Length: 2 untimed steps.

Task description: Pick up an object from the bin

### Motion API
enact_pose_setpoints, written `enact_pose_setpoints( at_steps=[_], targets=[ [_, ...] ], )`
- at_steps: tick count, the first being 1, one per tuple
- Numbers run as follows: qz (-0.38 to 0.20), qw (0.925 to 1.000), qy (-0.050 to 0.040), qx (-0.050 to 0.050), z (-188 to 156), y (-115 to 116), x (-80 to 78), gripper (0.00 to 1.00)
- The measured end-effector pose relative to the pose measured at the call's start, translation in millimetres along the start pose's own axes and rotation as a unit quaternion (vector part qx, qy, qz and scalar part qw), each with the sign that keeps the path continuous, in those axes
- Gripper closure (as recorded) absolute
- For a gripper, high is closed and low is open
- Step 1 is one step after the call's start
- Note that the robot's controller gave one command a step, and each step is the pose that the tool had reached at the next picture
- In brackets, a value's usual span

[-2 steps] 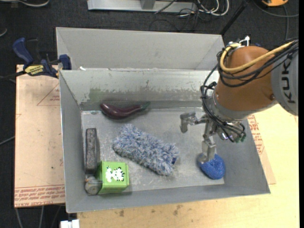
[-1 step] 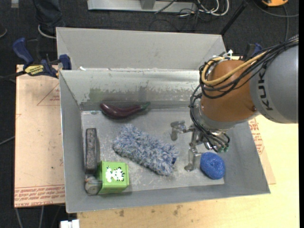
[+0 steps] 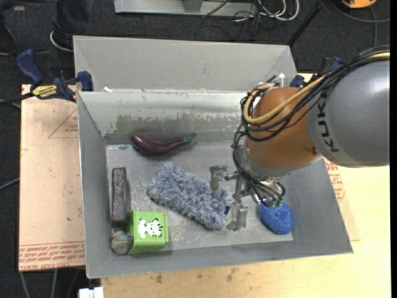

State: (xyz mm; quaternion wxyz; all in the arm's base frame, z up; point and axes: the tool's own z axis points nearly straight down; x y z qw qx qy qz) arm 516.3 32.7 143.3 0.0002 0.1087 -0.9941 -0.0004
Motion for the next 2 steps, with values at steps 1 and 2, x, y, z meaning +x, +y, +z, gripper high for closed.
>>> enact_pose_setpoints(
  at_steps=[1, 2],
  targets=[
    [-0.135, 0.9908, -0.0024, 0.001, 48.8, -11.5, -67.0, 1.00],
    [-0.135, 0.9908, -0.0024, 0.001, 48.8, -11.4, -67.1, 1.00]
  ],
)
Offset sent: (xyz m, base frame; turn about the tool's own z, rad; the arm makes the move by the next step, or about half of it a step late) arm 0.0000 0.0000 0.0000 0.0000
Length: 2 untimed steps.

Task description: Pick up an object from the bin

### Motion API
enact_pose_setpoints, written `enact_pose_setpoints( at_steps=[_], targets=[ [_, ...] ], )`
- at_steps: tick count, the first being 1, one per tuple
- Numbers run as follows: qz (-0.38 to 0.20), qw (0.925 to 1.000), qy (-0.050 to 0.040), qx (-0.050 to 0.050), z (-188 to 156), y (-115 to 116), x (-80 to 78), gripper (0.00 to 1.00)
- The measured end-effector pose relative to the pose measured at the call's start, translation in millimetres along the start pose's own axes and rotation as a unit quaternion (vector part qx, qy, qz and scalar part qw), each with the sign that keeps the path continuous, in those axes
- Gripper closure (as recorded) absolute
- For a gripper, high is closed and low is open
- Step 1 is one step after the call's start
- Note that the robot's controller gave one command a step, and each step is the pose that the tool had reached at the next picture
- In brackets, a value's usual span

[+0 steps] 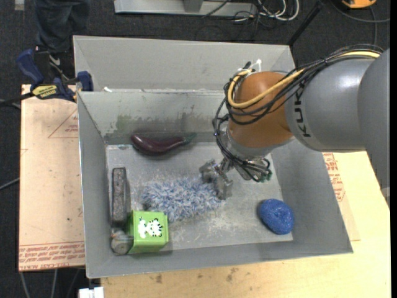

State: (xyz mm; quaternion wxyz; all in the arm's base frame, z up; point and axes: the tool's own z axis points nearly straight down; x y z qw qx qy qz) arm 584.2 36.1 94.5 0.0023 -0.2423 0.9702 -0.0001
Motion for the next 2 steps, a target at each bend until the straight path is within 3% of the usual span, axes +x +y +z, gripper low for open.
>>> enact_pose_setpoints(
  at_steps=[1, 2],
  targets=[
    [0.000, 1.0000, 0.0000, 0.000, 0.0, 0.0, 0.0, 1.00],
    [-0.048, 0.9988, -0.0035, 0.002, -177.0, -11.9, -20.7, 1.00]
  ],
)
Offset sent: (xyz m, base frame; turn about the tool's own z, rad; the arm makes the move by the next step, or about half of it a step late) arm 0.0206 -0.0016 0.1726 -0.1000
